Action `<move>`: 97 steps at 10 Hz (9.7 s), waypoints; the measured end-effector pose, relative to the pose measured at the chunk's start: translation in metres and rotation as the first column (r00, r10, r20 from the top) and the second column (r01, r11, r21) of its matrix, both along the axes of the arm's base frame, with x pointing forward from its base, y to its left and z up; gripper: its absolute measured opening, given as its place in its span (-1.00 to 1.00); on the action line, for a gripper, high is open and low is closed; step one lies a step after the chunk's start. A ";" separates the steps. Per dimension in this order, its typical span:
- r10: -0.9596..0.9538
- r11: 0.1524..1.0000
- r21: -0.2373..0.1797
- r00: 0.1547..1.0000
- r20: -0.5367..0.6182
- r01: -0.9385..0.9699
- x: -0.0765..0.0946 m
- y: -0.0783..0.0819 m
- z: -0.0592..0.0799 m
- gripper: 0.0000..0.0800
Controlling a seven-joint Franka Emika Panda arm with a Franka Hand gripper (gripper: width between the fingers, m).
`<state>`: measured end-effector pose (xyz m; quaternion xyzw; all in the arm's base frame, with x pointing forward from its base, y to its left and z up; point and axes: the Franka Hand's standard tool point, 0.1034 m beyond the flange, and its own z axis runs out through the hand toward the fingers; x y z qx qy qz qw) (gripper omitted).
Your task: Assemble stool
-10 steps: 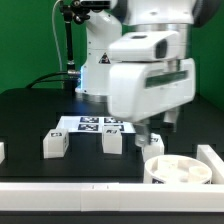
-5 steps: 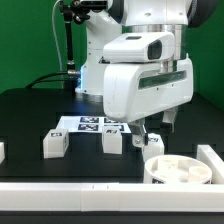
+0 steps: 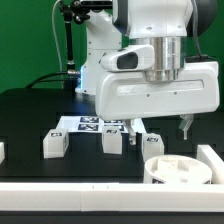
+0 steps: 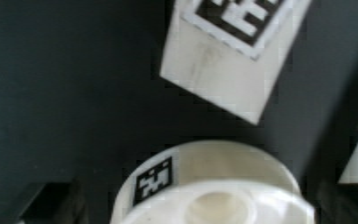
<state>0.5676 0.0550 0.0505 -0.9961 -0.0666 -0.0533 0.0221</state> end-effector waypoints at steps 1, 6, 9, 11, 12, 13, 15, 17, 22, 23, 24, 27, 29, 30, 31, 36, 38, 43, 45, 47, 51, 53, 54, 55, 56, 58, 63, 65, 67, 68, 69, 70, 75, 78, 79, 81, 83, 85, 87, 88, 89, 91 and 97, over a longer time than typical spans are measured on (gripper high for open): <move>-0.025 1.000 0.005 1.000 0.000 0.025 0.001 0.001 0.000 0.62; -0.381 0.923 0.030 0.923 -0.062 0.383 -0.001 -0.008 0.002 0.62; -0.357 0.933 0.020 0.931 -0.081 0.360 -0.004 -0.012 0.000 0.62; -0.351 0.935 -0.001 0.926 -0.142 0.354 -0.009 -0.013 -0.002 0.62; -0.356 0.933 -0.025 0.911 -0.209 0.359 -0.009 -0.017 -0.006 0.62; -0.365 0.929 -0.046 0.888 -0.278 0.367 -0.009 -0.021 -0.006 0.62; -0.368 0.925 -0.069 0.834 -0.411 0.374 -0.015 -0.016 0.000 0.62; -0.305 0.942 -0.037 0.806 -0.507 0.333 -0.010 -0.008 0.004 0.62; -0.197 0.967 -0.032 0.666 -0.719 0.251 -0.021 -0.007 -0.003 0.62; -0.192 0.969 -0.044 0.622 -0.759 0.245 -0.025 -0.006 -0.007 0.62; -0.174 0.972 -0.054 0.552 -0.815 0.228 -0.033 -0.005 -0.011 0.62; -0.157 0.976 -0.056 0.504 -0.850 0.209 -0.028 -0.001 -0.023 0.62; -0.155 0.977 -0.055 0.504 -0.849 0.207 -0.030 -0.001 -0.027 0.62; -0.157 0.976 -0.053 0.517 -0.842 0.210 -0.030 -0.001 -0.032 0.62; -0.162 0.975 -0.055 0.526 -0.835 0.213 -0.033 0.000 -0.038 0.62; -0.168 0.974 -0.058 0.527 -0.833 0.218 -0.040 -0.002 -0.047 0.60; -0.167 0.974 -0.058 0.527 -0.833 0.217 -0.040 -0.001 -0.046 -0.19; -0.157 0.977 -0.051 0.528 -0.835 0.209 -0.031 0.001 -0.031 -0.19; -0.148 0.978 -0.045 0.519 -0.842 0.205 -0.025 -0.002 0.000 -0.19; -0.137 0.979 -0.036 0.514 -0.846 0.201 -0.013 -0.006 0.026 -0.18; -0.145 0.977 -0.033 0.552 -0.821 0.209 -0.006 -0.005 0.020 -0.18; -0.139 0.979 -0.031 0.545 -0.827 0.203 -0.005 -0.004 0.028 -0.18; -0.146 0.978 -0.022 0.608 -0.781 0.207 0.009 0.000 0.035 -0.18; -0.161 0.976 -0.011 0.691 -0.705 0.216 0.018 0.005 0.047 -0.18; -0.173 0.974 -0.009 0.724 -0.668 0.224 0.015 0.007 0.052 -0.18; -0.205 0.969 0.010 0.821 -0.533 0.249 0.026 0.007 0.051 -0.18; -0.227 0.968 0.054 0.947 -0.228 0.245 0.050 0.012 0.063 -0.18; -0.243 0.966 0.081 0.969 -0.045 0.246 0.060 0.019 0.067 -0.18; -0.252 0.965 0.101 0.962 0.103 0.242 0.066 0.019 0.065 -0.18; -0.249 0.966 0.107 0.957 0.149 0.235 0.068 0.023 0.065 -0.18; -0.251 0.966 0.120 0.939 0.235 0.229 0.074 0.024 0.067 -0.18; -0.252 0.966 0.124 0.927 0.278 0.226 0.071 0.024 0.064 -0.18; -0.118 0.993 0.052 0.944 0.310 0.107 0.080 0.020 0.064 -0.18; -0.087 0.996 0.031 0.941 0.326 0.081 0.086 0.003 0.068 -0.18; -0.084 0.996 0.030 0.942 0.326 0.079 0.086 0.004 0.068 -0.18; -0.010 1.000 -0.014 0.939 0.344 0.016 0.093 -0.003 0.068 -0.18; 0.033 0.999 -0.040 0.933 0.359 -0.020 0.103 -0.009 0.067 -0.18; 0.036 0.999 -0.041 0.933 0.358 -0.022 0.103 -0.009 0.066 -0.18; 0.036 0.999 -0.044 0.926 0.376 -0.021 0.099 -0.008 0.063 -0.18; 0.040 0.999 -0.047 0.920 0.390 -0.023 0.090 -0.005 0.057 -0.18; 0.041 0.999 -0.049 0.920 0.389 -0.024 0.084 -0.005 0.053 -0.18; 0.048 0.998 -0.054 0.920 0.389 -0.029 0.084 -0.008 0.052 -0.18; 0.057 0.998 -0.052 0.916 0.398 -0.039 0.082 0.005 0.048 -0.18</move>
Offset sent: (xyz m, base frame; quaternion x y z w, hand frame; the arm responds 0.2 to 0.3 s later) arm 0.0005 -0.0350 0.0046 -0.0972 -0.0245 0.2643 0.9592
